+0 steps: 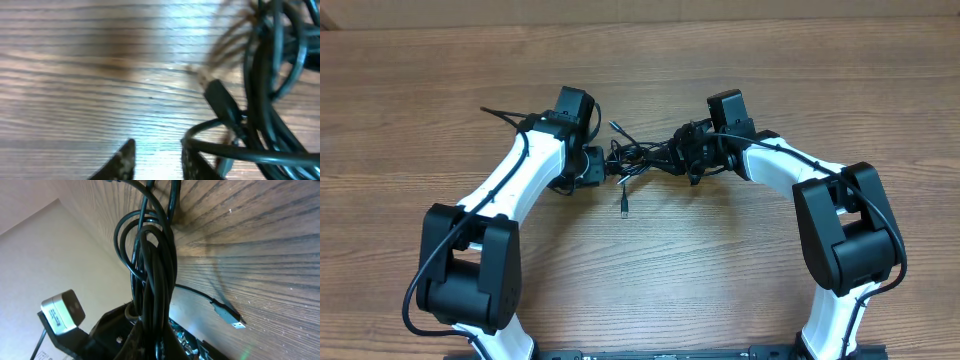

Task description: Untangle cables

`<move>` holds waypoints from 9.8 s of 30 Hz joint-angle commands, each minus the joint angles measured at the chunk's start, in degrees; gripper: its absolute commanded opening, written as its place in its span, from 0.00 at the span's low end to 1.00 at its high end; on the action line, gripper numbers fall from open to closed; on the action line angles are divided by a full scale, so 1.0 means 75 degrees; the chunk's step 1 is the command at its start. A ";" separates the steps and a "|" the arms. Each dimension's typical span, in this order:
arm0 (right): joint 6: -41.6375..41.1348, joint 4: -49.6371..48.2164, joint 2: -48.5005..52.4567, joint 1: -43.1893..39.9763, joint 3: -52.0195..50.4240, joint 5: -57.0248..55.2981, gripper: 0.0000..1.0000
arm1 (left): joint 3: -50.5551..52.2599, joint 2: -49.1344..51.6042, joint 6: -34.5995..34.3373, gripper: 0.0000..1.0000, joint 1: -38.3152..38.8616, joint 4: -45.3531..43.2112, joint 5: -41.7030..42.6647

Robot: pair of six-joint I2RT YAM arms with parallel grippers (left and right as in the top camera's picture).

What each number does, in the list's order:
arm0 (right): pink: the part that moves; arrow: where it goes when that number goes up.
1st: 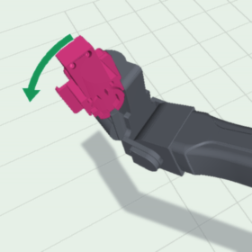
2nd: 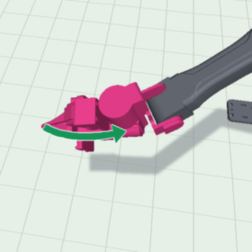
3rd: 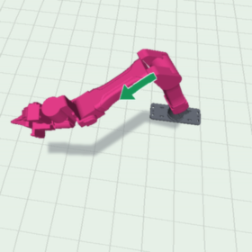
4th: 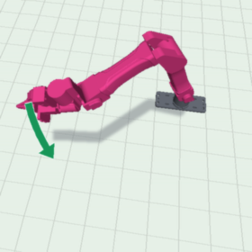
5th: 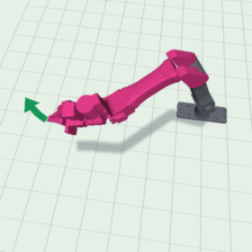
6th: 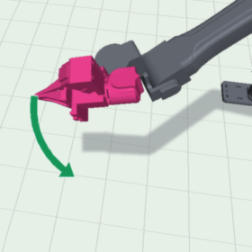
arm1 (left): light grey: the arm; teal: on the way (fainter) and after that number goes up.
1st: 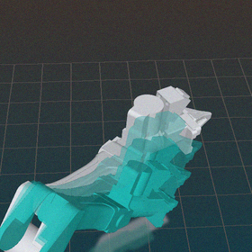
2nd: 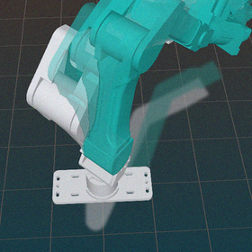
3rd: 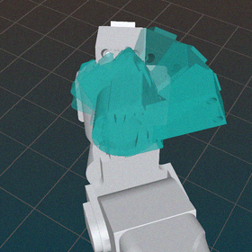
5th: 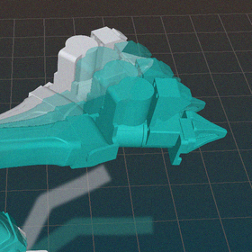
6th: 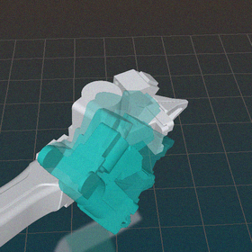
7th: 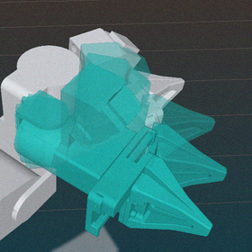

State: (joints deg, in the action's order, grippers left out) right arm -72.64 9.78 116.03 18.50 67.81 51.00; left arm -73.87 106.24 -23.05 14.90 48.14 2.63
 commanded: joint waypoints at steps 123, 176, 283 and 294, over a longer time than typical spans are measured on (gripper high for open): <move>0.5764 0.2614 -0.1655 -0.1017 0.0117 0.1212 0.76 | -0.1644 0.0175 0.6510 0.04 -0.1953 0.2634 0.9908; 0.1894 0.1282 -0.1655 0.0111 0.0117 -0.2460 0.04 | -0.1612 0.0178 0.6572 0.04 -0.1262 0.2567 0.7353; 0.6942 0.4275 -0.1655 0.1416 -0.0746 -0.2769 0.10 | -0.0662 0.0134 0.2049 0.53 0.0105 0.1644 0.3028; 0.7149 0.4511 -0.1658 0.0813 -0.0099 -0.1661 0.11 | 0.0367 0.0178 0.1920 0.58 0.0676 0.0708 0.2990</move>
State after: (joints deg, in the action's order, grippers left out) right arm -20.43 43.38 103.83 25.65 63.96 34.94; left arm -73.19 108.42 -8.16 18.50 54.81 25.23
